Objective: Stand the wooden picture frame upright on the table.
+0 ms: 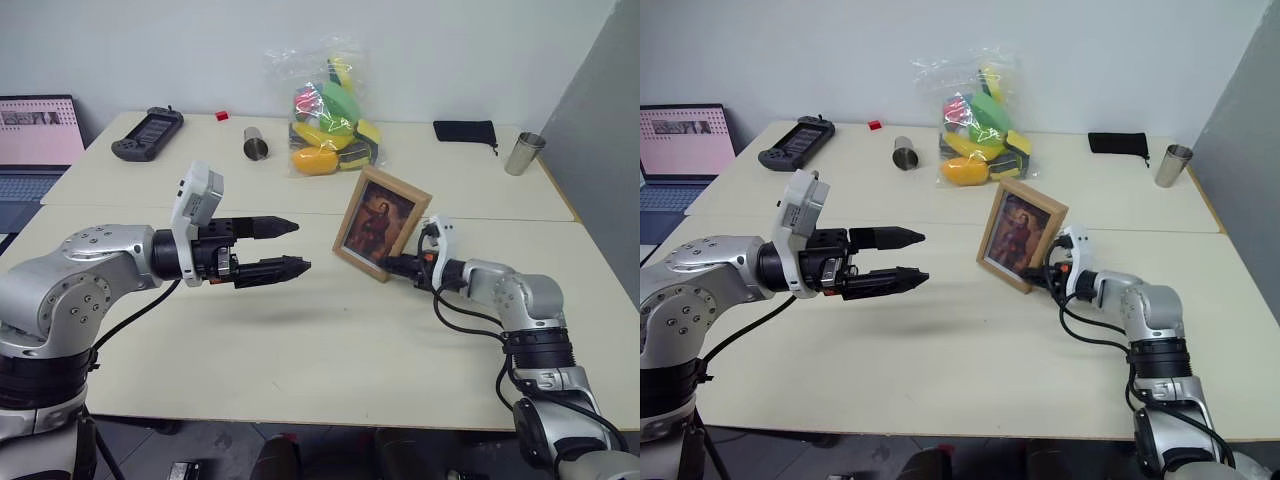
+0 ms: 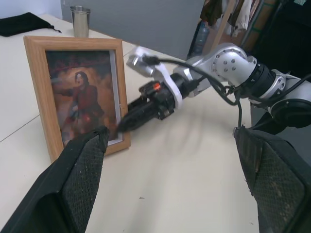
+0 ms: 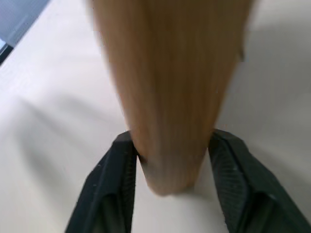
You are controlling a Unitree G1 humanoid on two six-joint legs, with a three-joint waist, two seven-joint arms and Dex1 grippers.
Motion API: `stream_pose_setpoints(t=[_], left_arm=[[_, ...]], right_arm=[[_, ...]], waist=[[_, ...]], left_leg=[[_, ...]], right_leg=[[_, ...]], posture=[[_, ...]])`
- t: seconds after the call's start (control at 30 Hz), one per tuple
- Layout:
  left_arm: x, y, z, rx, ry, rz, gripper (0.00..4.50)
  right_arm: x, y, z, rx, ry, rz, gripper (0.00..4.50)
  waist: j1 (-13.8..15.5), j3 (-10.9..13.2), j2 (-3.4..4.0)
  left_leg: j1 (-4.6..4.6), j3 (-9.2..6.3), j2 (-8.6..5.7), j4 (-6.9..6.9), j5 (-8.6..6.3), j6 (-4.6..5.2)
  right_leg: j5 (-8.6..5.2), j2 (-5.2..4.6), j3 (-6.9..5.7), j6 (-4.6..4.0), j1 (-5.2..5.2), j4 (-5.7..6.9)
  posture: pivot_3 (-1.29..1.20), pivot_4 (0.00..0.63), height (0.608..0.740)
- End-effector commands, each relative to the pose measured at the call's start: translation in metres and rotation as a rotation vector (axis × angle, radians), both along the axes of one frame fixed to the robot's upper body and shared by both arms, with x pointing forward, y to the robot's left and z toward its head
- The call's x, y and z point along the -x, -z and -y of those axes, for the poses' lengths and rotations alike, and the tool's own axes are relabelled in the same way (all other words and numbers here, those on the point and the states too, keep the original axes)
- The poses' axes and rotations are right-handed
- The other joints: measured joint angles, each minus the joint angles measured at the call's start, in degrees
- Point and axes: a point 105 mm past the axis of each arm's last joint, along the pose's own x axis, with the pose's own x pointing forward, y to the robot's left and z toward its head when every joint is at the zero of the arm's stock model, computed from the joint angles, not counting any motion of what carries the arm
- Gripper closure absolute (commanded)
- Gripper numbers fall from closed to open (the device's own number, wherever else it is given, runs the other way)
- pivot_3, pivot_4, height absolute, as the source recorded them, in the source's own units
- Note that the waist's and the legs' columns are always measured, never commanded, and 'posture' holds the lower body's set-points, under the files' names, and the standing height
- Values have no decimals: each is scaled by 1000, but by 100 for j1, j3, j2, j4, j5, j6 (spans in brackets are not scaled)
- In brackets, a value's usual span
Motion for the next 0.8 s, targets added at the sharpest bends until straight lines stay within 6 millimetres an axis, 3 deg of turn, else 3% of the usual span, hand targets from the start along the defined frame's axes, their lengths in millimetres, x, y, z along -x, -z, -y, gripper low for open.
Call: stream_pose_setpoints(t=[0.03, 0.33, 0.53, 0.8], left_arm=[[0, -10, 2, 7, 11, 55, 143], [-4, -4, 3, -3, 12, 51, 143], [-10, 3, 2, 1, -35, 43, 143], [-6, 8, -1, 26, -50, -19, 143]], right_arm=[[-2, -12, 1, 11, -2, 56, 1066], [3, -15, 3, 32, -16, 82, 971], [9, -21, 19, 80, 18, 128, 971], [34, -28, 41, 95, 71, 160, 971]], waist=[[2, 0, 0], [3, 0, 0], [8, 0, 0], [11, 2, -2]], left_leg=[[0, 0, 0, -1, 0, 0], [1, 1, 0, -13, 0, 0], [1, 1, -1, -19, 0, 0], [0, 1, 0, -24, 0, 0]], right_leg=[[0, 0, 0, -1, 0, -2], [0, -1, -1, 0, -1, -8], [-1, -2, 0, 1, -1, -12], [-4, -2, 0, -1, -2, -15]], posture=[[0, 150, 740], [0, 150, 740], [0, 150, 740], [0, 150, 740]])
